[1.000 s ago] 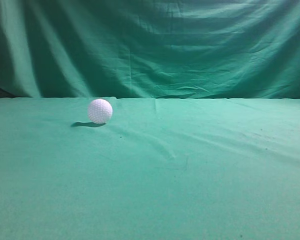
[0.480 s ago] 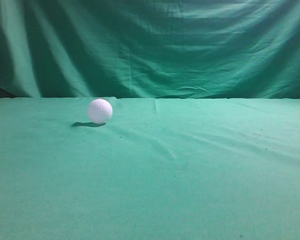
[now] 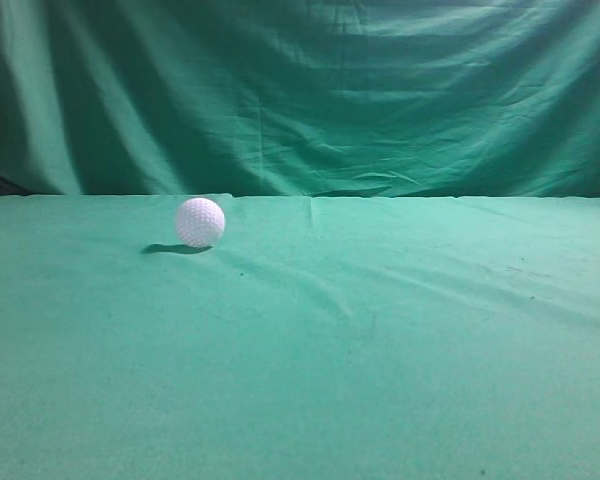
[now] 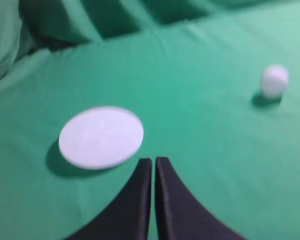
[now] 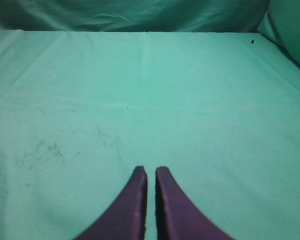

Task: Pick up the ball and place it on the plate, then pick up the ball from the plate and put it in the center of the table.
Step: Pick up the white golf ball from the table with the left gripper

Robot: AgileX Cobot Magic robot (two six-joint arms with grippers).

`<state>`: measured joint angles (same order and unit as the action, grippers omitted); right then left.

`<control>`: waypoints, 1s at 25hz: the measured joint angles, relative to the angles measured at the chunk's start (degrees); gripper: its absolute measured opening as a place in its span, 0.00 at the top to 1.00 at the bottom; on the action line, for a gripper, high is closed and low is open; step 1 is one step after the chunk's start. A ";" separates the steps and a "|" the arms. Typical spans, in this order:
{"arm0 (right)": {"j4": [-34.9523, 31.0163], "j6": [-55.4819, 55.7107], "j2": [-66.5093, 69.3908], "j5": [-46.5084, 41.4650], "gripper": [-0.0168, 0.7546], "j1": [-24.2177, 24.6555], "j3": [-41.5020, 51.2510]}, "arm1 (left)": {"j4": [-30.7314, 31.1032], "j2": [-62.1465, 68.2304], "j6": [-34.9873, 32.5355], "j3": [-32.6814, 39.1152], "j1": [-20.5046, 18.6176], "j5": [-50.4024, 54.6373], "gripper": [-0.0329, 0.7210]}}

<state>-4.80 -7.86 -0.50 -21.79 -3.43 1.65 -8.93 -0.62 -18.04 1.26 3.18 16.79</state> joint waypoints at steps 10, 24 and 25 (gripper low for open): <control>0.00 0.00 0.00 0.00 0.91 0.00 0.00 | -12.81 0.00 0.53 0.00 0.00 -15.17 0.96; 0.00 0.00 0.00 0.00 0.91 0.00 0.00 | -23.52 7.88 5.68 -9.40 0.00 -3.06 0.96; 0.00 0.00 0.00 0.00 0.91 0.00 0.00 | -23.52 10.00 4.85 -9.72 0.00 -1.80 0.96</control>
<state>-4.80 -7.86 -0.50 -21.79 -3.43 1.65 -32.45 9.38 -13.19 -8.46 3.18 14.99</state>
